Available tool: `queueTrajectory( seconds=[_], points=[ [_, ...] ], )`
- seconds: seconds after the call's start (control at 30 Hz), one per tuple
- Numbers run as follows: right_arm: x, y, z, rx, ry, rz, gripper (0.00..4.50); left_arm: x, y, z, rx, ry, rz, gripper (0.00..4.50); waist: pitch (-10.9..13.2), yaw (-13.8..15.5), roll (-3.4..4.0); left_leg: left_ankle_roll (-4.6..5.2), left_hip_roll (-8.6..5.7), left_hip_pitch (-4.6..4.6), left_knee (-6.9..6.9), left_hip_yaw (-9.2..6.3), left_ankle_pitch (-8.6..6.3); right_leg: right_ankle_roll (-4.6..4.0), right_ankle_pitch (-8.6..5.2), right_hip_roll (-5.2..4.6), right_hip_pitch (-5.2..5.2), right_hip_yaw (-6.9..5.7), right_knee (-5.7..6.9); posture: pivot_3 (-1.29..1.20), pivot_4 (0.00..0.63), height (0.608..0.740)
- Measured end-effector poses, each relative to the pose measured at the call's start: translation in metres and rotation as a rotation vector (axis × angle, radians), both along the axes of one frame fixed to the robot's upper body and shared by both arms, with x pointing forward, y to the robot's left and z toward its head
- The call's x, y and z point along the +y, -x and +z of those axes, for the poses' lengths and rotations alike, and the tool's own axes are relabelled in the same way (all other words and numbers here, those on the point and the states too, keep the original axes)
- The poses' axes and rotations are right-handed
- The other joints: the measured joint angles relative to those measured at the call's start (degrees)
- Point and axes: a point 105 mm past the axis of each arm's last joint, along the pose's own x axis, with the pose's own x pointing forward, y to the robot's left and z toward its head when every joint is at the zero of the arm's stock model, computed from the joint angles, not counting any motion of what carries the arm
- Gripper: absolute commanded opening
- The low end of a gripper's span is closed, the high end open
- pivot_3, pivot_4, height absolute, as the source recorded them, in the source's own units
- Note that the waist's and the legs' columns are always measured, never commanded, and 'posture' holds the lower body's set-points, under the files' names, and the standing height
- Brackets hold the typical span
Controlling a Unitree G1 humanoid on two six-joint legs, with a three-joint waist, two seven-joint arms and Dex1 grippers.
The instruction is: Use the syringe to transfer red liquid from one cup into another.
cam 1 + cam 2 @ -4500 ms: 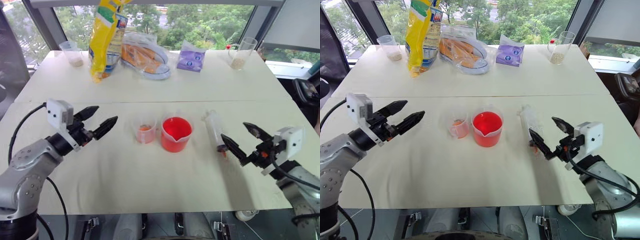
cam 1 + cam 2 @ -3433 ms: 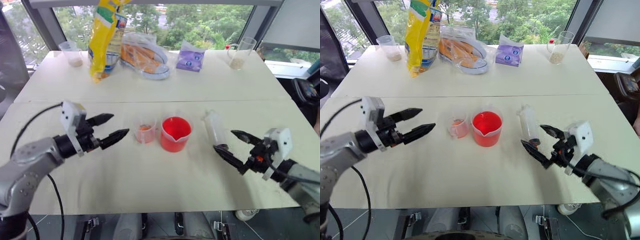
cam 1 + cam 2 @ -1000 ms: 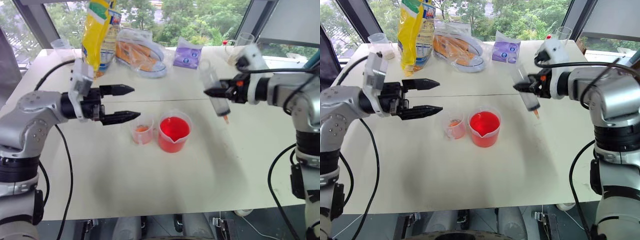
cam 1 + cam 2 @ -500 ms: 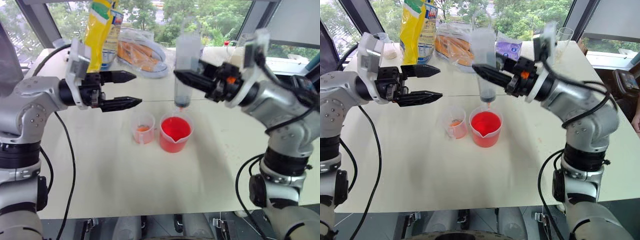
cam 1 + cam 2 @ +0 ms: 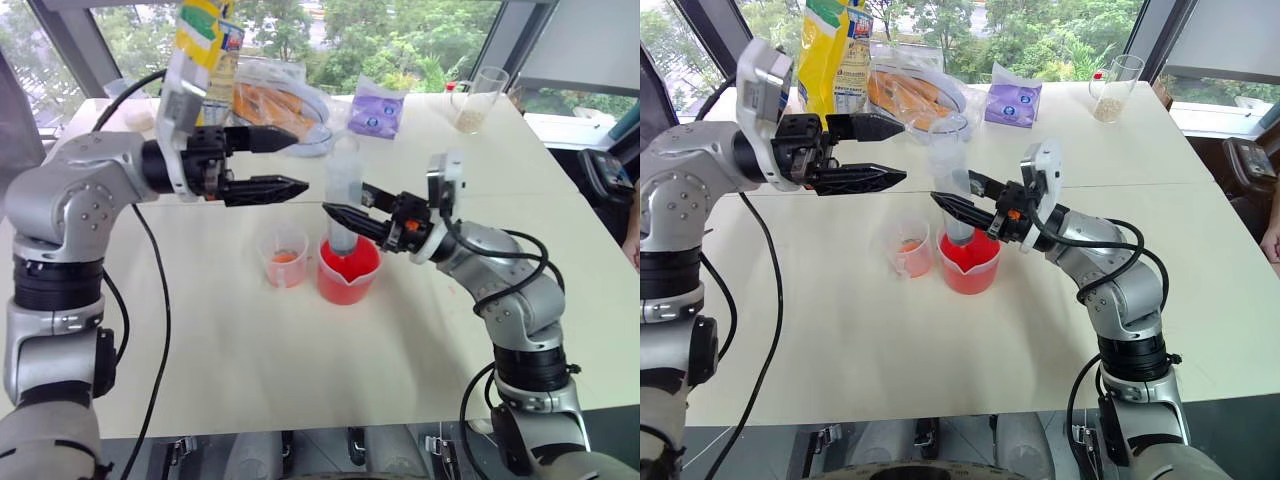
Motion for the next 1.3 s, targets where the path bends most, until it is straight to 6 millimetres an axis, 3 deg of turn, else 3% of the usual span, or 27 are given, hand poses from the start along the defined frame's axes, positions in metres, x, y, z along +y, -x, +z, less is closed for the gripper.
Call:
queueTrajectory(
  seconds=[0.5, 0.83, 1.13, 1.3],
  points=[
    [0.0, 0.0, -0.013, -0.018, 0.029, -0.023, 1.41, -0.028, -0.005, -0.008, 0.004, -0.006, -0.081, 4.37, 0.0, 0.02, 0.0, 0.0, -0.01, 0.07, 0.01, -0.03, 0.0, 0.0, 0.0, 0.01, 0.08, 0.0, 0.0, 0.0, 0.15, 0.74],
    [0.002, 0.0, -0.018, -0.003, 0.036, -0.019, 1.41, -0.036, -0.005, -0.009, 0.01, 0.018, -0.1, 4.37, 0.0, 0.02, 0.0, 0.0, -0.01, 0.1, 0.01, -0.04, 0.0, 0.0, 0.0, 0.01, 0.11, 0.0, 0.0, 0.0, 0.15, 0.74],
    [0.001, 0.0, -0.021, 0.006, 0.037, -0.027, 1.41, -0.039, -0.004, -0.011, 0.037, 0.026, -0.113, 0.1, 0.0, 0.02, 0.0, 0.0, -0.01, 0.2, 0.01, -0.05, 0.0, 0.0, 0.0, 0.01, 0.2, 0.0, 0.0, 0.0, 0.15, 0.74],
    [0.001, 0.0, -0.021, 0.007, 0.04, -0.027, 1.41, -0.039, -0.003, -0.012, 0.039, 0.025, -0.116, 0.1, 0.0, 0.02, 0.0, 0.0, -0.01, 0.24, 0.01, -0.05, 0.0, 0.0, 0.0, 0.01, 0.23, 0.0, 0.0, 0.0, 0.15, 0.74]
  ],
)
